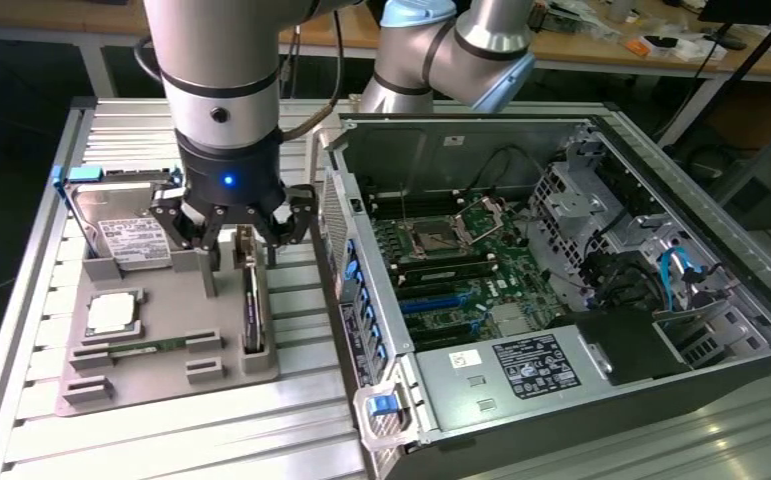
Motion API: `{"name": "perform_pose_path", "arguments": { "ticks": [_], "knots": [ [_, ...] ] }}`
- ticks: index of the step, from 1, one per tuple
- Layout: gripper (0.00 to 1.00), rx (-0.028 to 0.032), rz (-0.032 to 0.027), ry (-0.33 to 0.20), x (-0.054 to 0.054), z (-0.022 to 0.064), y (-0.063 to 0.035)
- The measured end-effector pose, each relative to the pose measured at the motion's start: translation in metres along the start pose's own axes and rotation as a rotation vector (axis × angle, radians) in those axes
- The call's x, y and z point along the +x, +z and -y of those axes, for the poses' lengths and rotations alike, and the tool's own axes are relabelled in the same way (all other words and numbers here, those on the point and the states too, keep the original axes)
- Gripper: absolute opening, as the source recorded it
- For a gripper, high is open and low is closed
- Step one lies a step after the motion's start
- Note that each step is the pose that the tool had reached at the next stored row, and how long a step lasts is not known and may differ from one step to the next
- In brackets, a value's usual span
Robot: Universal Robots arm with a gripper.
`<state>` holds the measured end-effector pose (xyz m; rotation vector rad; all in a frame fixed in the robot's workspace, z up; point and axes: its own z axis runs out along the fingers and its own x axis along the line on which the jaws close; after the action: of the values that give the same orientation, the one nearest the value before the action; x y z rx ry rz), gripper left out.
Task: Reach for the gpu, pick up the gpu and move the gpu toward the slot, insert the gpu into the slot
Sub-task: 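Pick up the gpu and move the gpu toward the slot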
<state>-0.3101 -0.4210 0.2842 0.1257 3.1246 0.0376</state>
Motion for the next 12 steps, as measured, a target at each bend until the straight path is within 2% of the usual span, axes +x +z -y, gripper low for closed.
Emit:
{"name": "perform_pose_path", "arguments": {
  "ticks": [7, 12],
  "knots": [
    [0.60, 0.0005, -0.0090, -0.018, 0.000, 0.0007, 0.0140],
    [0.60, 0.0009, -0.0107, -0.023, -0.002, 0.0008, 0.0238]
  ]
}}
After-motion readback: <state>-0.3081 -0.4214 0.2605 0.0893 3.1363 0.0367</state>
